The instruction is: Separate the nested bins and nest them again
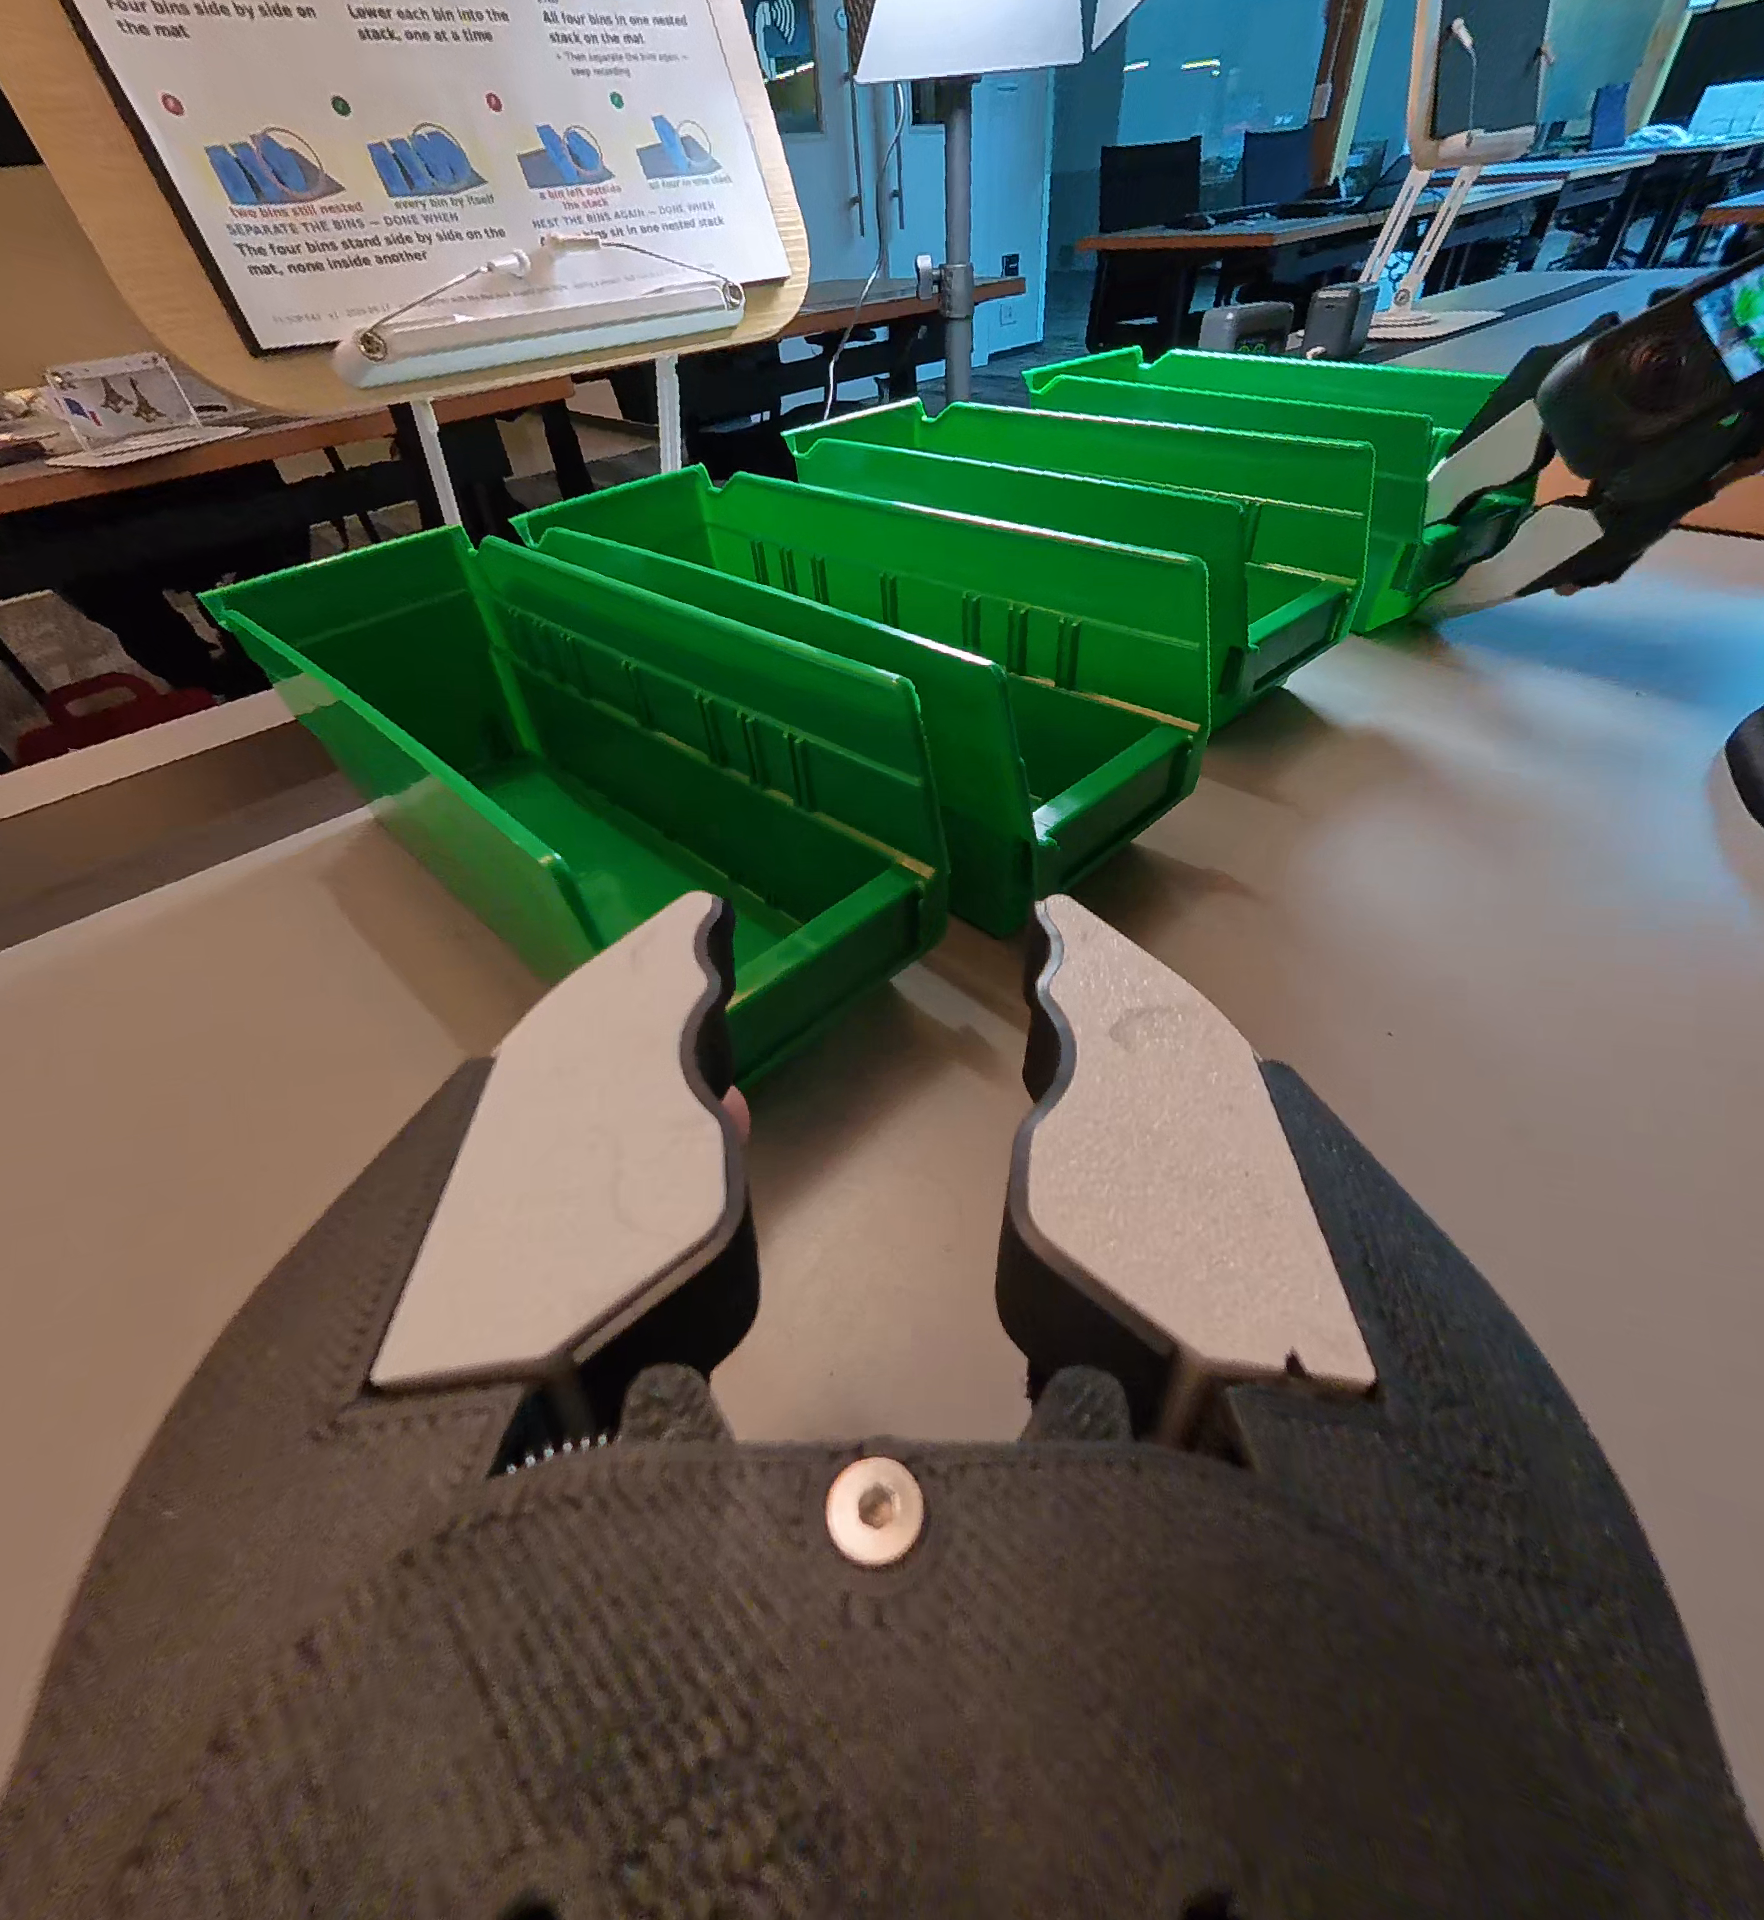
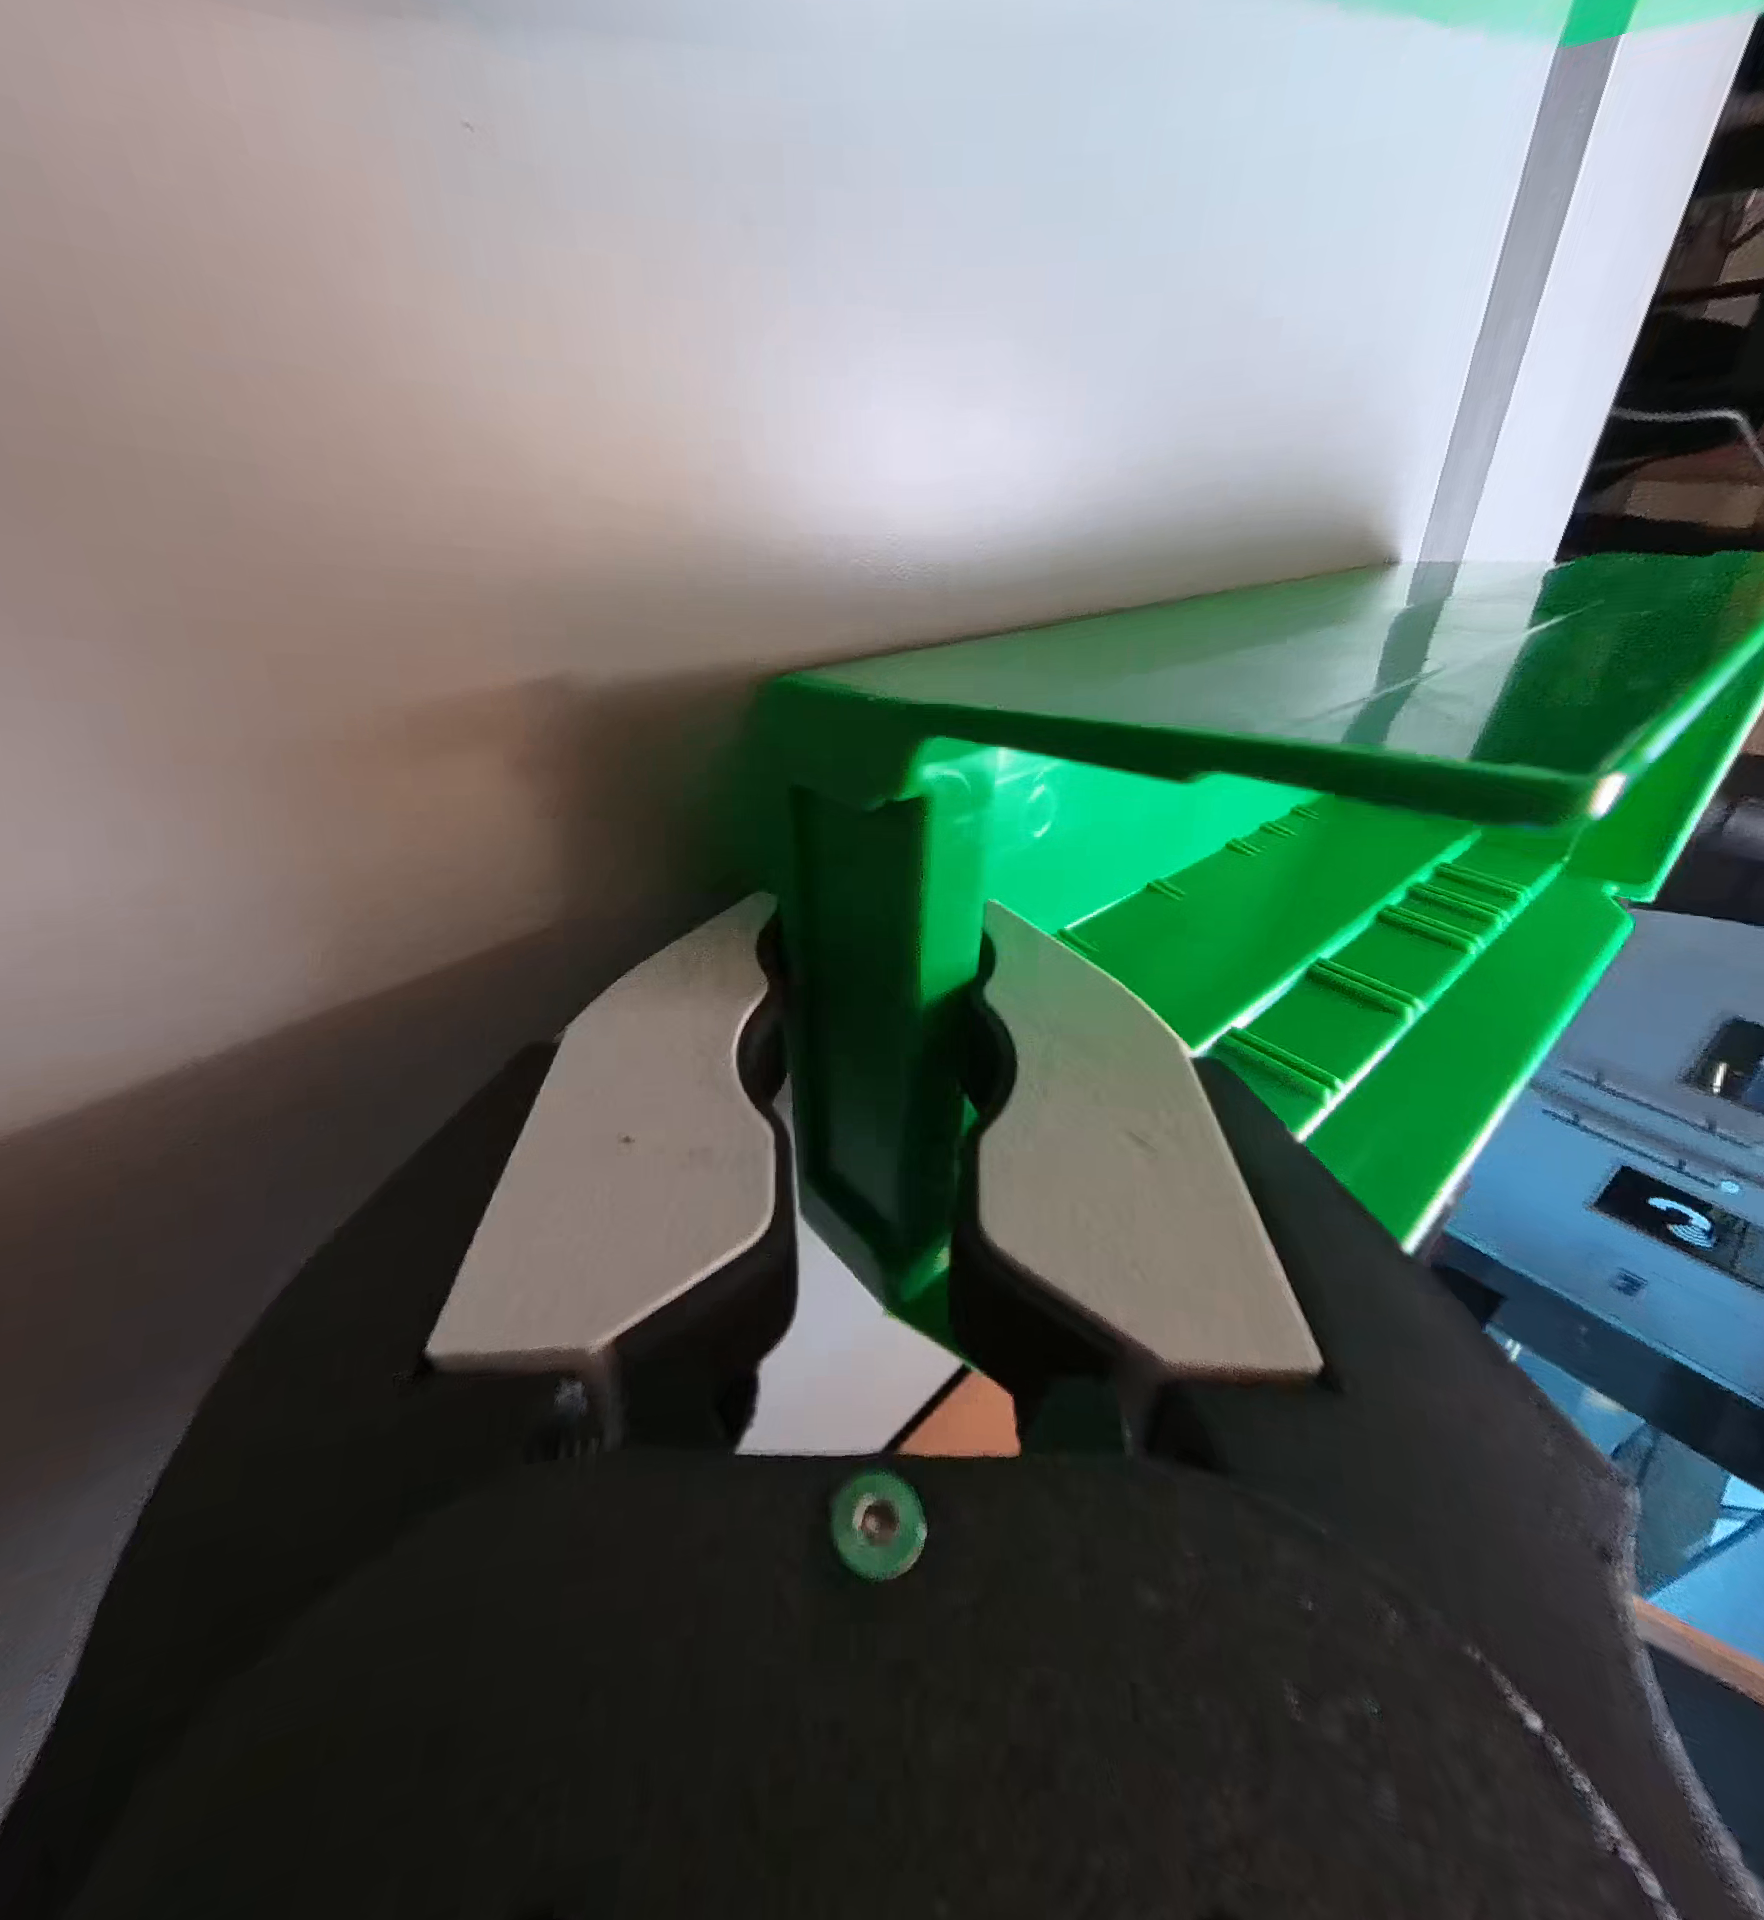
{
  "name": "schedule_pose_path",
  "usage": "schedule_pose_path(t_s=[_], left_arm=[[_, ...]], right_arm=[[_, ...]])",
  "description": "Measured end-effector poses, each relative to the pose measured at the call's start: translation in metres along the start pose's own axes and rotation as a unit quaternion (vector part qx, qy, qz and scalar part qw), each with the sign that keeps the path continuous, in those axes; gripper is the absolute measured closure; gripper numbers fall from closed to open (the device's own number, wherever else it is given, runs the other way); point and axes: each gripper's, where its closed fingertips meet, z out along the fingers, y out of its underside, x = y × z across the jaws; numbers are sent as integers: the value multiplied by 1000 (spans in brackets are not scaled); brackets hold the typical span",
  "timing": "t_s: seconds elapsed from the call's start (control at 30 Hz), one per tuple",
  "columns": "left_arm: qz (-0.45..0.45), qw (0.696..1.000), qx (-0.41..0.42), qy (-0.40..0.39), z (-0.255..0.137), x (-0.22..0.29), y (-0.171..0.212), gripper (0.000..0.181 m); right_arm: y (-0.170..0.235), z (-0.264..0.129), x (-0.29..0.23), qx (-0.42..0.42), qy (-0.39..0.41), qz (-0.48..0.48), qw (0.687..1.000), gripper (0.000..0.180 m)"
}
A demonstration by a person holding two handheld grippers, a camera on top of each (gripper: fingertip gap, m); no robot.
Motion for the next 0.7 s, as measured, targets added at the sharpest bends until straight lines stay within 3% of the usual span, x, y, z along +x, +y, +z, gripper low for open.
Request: schedule_pose_path(t_s=[0.17,0.33,0.53,0.7], left_arm=[[-6,1000,4,0,-1,-1,-2,128],[-2,1000,0,6,1,2,-1,128],[2,1000,2,3,0,2,-2,128],[4,1000,9,1,-2,1,-5,128]], right_arm=[[-2,-8,-1,5,-4,0,1000,151],[-20,-56,18,32,28,-4,999,152],[-74,-128,60,84,68,-36,993,152],[-124,-146,77,112,61,-64,990,152]])
